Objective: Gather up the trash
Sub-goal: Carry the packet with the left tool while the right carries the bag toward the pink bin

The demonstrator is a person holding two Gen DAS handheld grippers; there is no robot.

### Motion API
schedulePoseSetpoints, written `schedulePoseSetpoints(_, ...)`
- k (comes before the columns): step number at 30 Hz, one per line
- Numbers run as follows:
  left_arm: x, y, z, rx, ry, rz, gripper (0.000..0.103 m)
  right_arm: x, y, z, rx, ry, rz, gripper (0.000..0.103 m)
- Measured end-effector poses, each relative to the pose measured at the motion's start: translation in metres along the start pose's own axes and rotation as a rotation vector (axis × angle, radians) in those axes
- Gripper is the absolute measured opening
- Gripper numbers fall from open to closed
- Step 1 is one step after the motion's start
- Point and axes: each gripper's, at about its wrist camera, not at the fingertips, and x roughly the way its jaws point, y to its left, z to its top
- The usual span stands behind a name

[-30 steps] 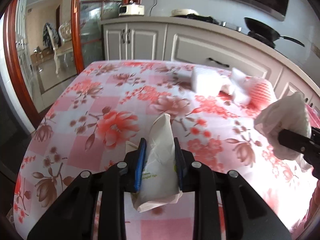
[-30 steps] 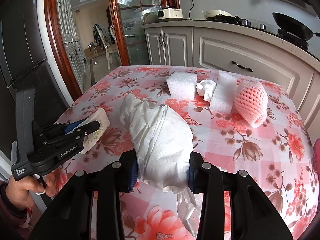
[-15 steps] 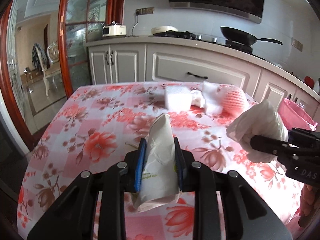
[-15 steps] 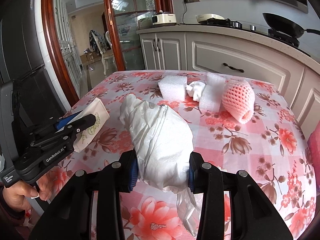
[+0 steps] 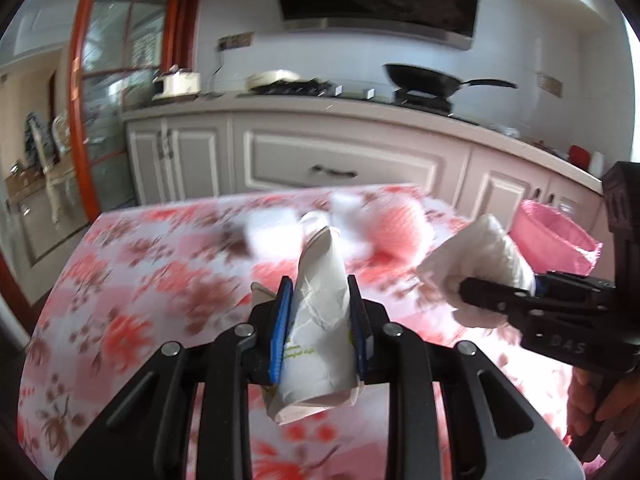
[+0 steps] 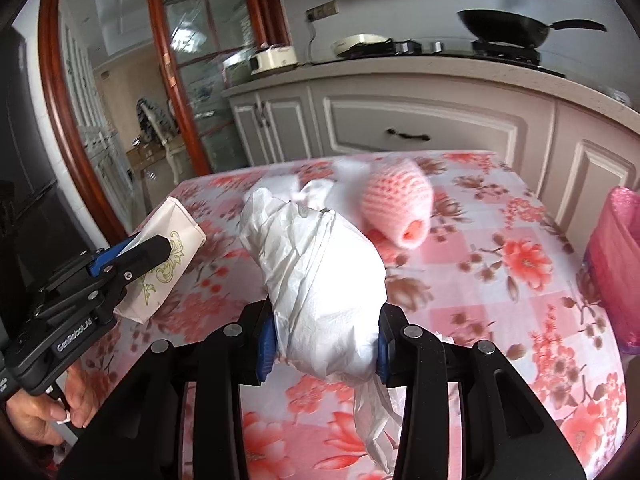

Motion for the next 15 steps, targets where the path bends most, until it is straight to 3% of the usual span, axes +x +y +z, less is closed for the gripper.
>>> schedulePoseSetpoints(15,0.055,-0.100,0.062,0.099,-0.107,-0.228,0.025,-0.054,-0.088,0.030,0.120,-0.171,-0.212,0.038)
